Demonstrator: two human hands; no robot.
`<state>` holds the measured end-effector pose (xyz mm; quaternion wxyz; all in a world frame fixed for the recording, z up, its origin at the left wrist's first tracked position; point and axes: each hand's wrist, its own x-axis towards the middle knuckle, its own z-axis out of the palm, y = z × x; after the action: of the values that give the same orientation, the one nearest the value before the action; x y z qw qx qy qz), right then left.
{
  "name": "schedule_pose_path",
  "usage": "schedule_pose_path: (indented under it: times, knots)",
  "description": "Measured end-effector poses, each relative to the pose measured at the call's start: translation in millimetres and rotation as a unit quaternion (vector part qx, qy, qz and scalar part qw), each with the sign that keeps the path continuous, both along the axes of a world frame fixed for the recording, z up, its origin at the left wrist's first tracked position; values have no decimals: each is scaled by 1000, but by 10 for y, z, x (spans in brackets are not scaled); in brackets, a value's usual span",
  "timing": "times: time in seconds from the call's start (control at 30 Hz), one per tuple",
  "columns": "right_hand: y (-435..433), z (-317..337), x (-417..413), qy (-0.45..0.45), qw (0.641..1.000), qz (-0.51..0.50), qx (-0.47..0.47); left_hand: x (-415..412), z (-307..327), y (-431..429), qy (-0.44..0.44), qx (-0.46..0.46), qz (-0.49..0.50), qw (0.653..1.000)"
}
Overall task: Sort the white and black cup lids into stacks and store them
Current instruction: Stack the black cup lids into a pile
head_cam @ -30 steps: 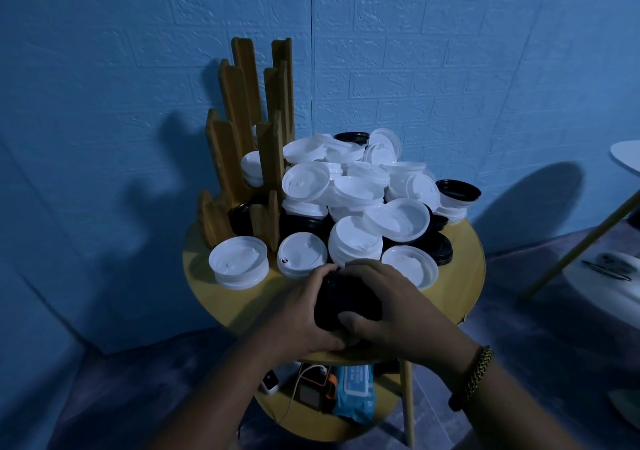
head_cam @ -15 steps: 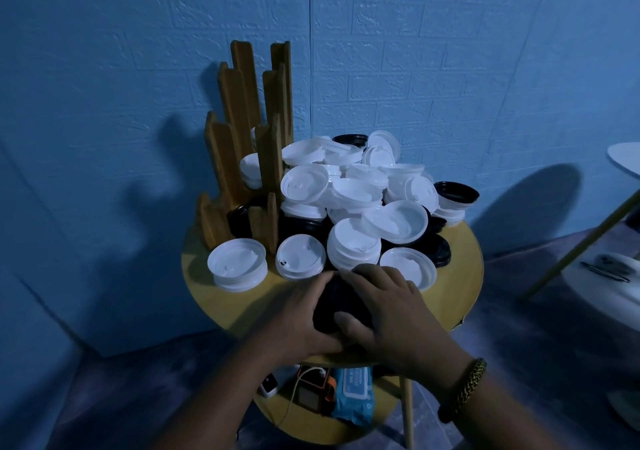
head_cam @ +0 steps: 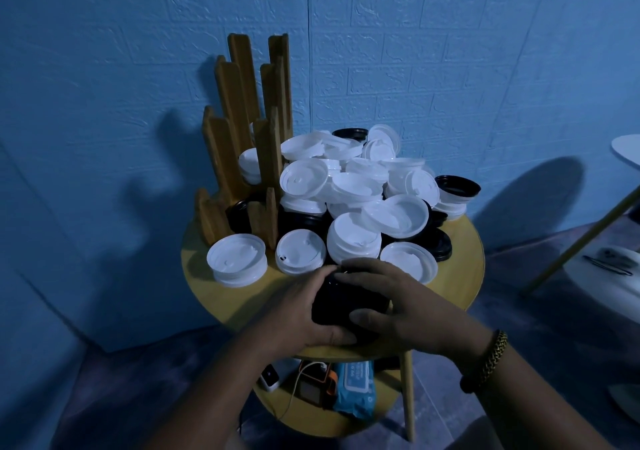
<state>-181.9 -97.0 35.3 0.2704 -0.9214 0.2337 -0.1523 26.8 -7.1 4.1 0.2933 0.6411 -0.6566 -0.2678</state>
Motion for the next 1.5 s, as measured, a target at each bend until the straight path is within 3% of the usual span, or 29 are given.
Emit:
schedule_pose_path:
  times: [0.13,0.27,0.63,0.73,0.8,0.97,1.23,1.5]
  knots:
    - [34,-44,-25,15,1000,-19,-19,-23,19,11,-25,-11,-4,1000]
    - [105,-119,-28,-29,998,-41,-24,-44,3,5,-34,-34,2,999]
    - [192,-138,118,3,981,-120,-151,-23,-35,-9,-5,-23,11,1000]
    - [234,-141,133,-37,985,-123,-112,-20,-35,-23,1,-23,6,1000]
    - [239,-144,111,-104,984,-140,-38,-17,-34,-36,9,-29,7,1000]
    - [201,-136,-8,-205,953,-195,104,-6,-47,-23,54,-26,8,998]
    - [255,-158,-28,-175,969,-146,93,-33,-22,7,53,-68,32,996]
    - [135,-125,49,-67,993,-91,23,18,-40,-13,79,-18,1,997]
